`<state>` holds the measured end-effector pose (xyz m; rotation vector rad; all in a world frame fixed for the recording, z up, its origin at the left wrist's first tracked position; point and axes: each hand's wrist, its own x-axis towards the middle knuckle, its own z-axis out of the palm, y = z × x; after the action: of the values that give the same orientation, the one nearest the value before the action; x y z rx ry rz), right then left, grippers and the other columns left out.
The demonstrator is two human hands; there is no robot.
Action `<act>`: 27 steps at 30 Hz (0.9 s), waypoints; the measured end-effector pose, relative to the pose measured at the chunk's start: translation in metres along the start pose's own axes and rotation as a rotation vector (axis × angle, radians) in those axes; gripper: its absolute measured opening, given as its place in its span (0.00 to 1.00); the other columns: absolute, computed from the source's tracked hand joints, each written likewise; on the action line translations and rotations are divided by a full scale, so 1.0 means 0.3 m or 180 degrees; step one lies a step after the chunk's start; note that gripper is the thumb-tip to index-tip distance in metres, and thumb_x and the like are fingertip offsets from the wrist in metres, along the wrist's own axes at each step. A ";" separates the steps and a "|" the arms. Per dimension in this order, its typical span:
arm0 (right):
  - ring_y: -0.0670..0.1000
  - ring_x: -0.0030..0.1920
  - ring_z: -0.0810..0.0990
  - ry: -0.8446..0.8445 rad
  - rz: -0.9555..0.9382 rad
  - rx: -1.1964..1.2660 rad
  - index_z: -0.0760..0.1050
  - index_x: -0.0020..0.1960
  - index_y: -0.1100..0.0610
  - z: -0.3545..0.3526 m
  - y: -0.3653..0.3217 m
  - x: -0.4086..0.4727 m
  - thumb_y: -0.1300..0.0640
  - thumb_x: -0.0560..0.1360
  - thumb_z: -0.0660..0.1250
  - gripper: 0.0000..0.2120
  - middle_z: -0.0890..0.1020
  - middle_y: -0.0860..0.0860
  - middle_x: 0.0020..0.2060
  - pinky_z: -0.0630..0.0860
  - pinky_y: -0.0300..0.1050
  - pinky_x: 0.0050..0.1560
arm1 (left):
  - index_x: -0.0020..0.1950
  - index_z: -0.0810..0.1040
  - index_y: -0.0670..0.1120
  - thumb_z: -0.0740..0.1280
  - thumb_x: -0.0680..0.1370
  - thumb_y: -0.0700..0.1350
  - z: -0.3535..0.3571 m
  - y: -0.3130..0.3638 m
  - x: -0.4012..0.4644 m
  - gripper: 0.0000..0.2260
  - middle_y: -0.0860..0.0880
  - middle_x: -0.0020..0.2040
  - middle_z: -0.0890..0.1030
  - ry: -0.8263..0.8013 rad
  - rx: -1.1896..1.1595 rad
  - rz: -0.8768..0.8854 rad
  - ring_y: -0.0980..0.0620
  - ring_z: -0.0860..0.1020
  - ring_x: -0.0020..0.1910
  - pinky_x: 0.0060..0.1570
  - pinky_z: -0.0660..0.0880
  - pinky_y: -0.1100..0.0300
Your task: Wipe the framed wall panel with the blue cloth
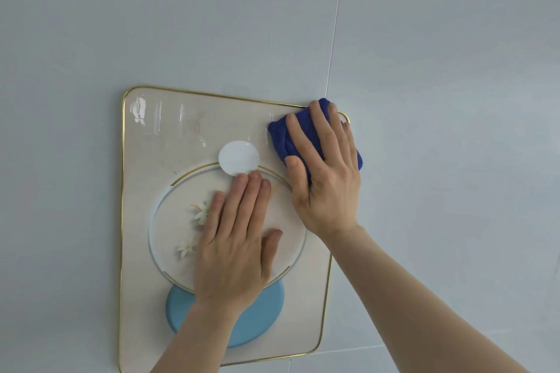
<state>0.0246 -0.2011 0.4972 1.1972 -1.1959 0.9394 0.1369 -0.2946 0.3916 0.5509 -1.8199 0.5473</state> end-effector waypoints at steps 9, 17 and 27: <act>0.65 0.77 0.70 0.0212 -0.0140 -0.0190 0.81 0.68 0.55 0.032 0.017 -0.040 0.56 0.83 0.67 0.15 0.78 0.60 0.72 0.68 0.65 0.76 | 0.84 0.53 0.42 0.53 0.84 0.55 0.013 0.005 0.000 0.31 0.46 0.84 0.53 0.0158 0.0177 0.0000 0.47 0.54 0.84 0.82 0.53 0.45; 0.63 0.77 0.71 -0.0242 -0.0501 -0.0327 0.80 0.70 0.54 -0.028 0.062 -0.141 0.64 0.80 0.72 0.19 0.78 0.59 0.72 0.69 0.64 0.76 | 0.84 0.53 0.42 0.53 0.84 0.55 0.008 0.011 -0.001 0.31 0.45 0.84 0.53 0.0177 0.0257 0.0019 0.46 0.54 0.84 0.83 0.50 0.45; 0.63 0.73 0.76 -0.0499 -0.0998 -0.0600 0.80 0.69 0.53 -0.102 0.106 -0.199 0.66 0.81 0.68 0.19 0.80 0.57 0.70 0.75 0.63 0.70 | 0.84 0.53 0.42 0.53 0.85 0.55 0.004 0.006 0.001 0.31 0.45 0.84 0.55 0.0143 0.0208 0.0017 0.47 0.54 0.84 0.83 0.50 0.46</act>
<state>-0.0109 -0.1618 0.4451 1.2768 -1.1491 0.4960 0.1348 -0.2939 0.3912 0.5735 -1.7663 0.6200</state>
